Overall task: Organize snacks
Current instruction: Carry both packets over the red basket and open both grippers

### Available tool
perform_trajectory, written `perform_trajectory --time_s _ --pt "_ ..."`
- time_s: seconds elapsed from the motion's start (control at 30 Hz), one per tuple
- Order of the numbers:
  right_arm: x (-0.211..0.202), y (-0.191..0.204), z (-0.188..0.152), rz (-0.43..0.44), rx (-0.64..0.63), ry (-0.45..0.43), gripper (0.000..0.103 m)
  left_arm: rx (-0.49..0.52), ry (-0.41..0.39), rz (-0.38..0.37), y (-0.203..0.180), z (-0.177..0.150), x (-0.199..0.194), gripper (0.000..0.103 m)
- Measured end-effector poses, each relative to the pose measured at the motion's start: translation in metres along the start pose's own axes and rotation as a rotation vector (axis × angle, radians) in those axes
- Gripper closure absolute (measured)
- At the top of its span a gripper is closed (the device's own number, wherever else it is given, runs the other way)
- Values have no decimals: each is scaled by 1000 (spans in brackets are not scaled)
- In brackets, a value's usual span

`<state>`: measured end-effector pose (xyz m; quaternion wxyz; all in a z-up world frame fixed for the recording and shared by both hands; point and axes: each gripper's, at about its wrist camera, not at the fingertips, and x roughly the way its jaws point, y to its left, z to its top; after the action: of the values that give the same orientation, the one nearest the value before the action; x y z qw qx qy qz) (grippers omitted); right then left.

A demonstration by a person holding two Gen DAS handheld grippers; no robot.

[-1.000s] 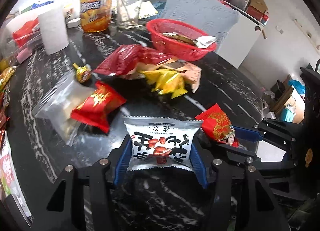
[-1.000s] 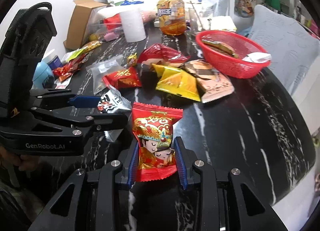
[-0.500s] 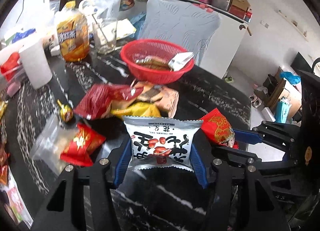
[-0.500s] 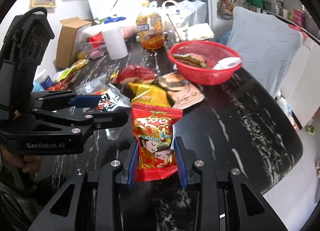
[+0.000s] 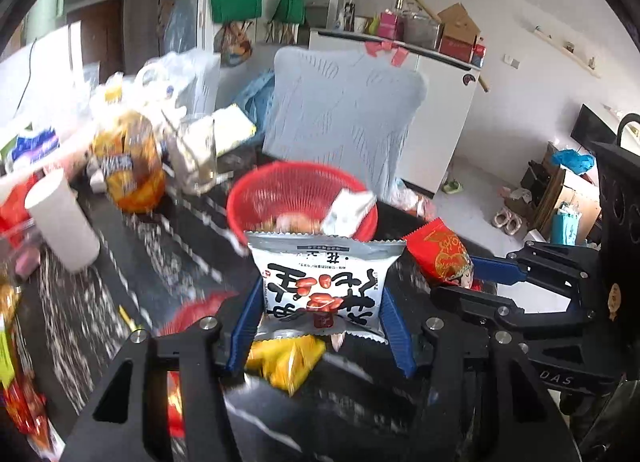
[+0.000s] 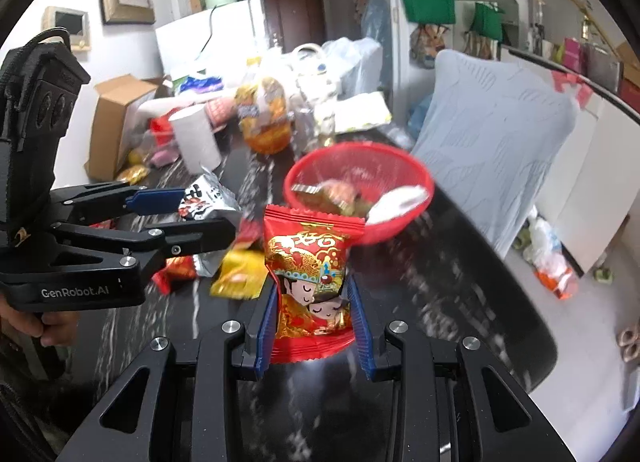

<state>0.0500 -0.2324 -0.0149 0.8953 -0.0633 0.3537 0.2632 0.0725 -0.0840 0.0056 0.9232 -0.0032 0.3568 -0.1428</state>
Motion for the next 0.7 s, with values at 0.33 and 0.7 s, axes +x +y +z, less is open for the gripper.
perform_trajectory --time_s 0.33,0.7 --pt "21 -33 48 -48 -2 -27 70 10 -35 4 11 50 34 48" --pt "72 -61 88 -56 -25 -8 69 -25 -15 43 37 74 74 48"
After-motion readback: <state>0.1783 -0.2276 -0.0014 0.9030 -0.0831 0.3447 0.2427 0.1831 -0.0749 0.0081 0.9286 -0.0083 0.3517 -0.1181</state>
